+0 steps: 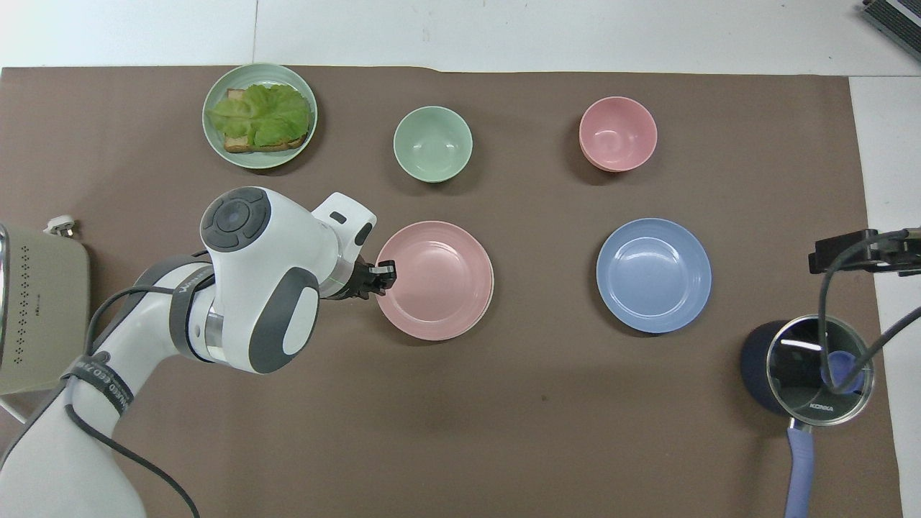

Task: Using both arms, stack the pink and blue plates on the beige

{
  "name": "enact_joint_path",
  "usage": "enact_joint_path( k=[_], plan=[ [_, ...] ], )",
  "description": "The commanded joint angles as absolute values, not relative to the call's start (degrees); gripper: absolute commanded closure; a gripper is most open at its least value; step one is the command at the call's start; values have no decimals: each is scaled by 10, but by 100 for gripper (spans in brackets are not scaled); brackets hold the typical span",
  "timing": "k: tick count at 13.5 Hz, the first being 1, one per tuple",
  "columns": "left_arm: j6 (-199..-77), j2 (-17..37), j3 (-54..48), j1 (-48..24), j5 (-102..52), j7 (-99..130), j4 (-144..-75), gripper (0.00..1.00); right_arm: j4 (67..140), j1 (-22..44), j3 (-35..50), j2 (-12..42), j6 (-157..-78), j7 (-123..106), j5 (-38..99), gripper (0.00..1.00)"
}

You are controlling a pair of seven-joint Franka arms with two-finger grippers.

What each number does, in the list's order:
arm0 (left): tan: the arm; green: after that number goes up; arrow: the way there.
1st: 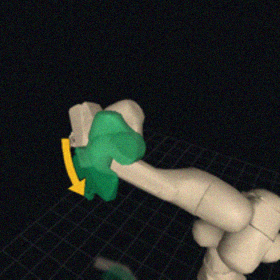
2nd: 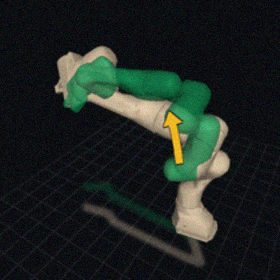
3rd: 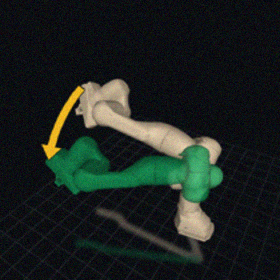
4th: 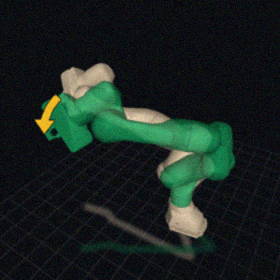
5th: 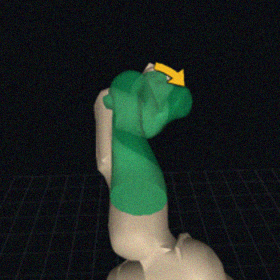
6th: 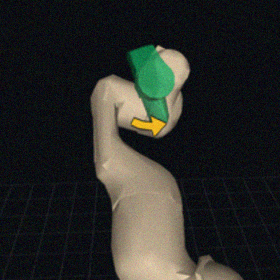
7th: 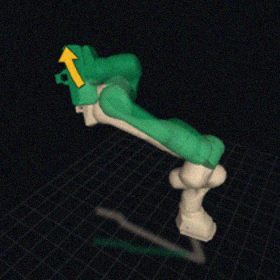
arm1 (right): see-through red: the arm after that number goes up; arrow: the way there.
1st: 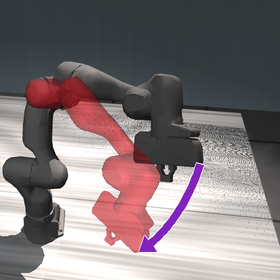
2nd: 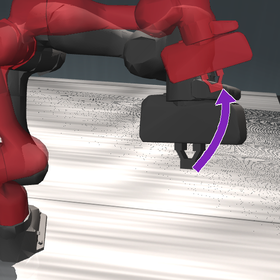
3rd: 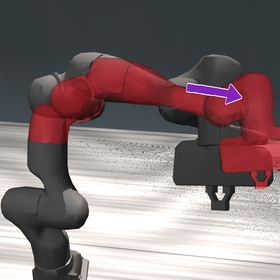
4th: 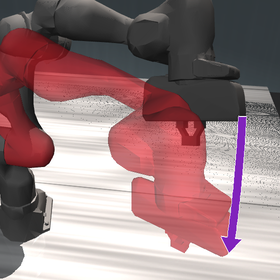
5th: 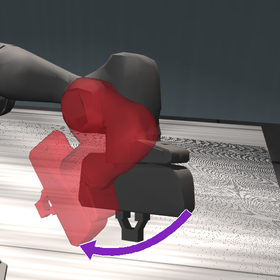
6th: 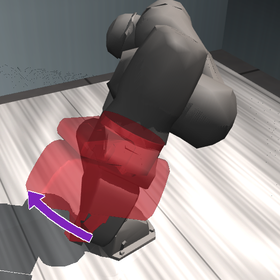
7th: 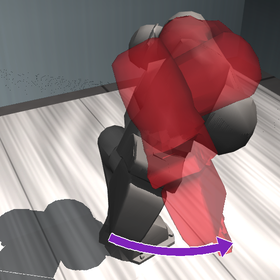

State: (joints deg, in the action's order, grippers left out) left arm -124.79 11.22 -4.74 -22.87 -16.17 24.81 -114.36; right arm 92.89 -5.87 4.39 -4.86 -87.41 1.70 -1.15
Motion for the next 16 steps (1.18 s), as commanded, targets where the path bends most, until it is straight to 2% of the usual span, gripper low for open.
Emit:
enact_joint_path(
  k=[1,4,8,11,13,16],
  plan=[
    [-1250,103,-37,-243,-171,243,-1151,0,944,-64,40,-64,-872,1,-2,0],
    [-1189,71,-27,-212,-160,242,-1138,0,947,-75,41,-67,-878,-1,-2,0],
    [-1013,23,-25,-98,-108,166,-1056,0,963,-77,40,-67,-899,2,-2,0],
    [-970,11,-25,-49,-31,107,-1007,0,1001,-92,40,-66,-948,-1,-3,0],
    [-928,11,-25,-19,-4,26,-959,0,1065,-96,40,-63,-1020,-2,-3,0],
    [-913,-12,-21,-10,14,-36,-943,0,1141,-102,40,-46,-1117,-31,-3,0]
  ],
)
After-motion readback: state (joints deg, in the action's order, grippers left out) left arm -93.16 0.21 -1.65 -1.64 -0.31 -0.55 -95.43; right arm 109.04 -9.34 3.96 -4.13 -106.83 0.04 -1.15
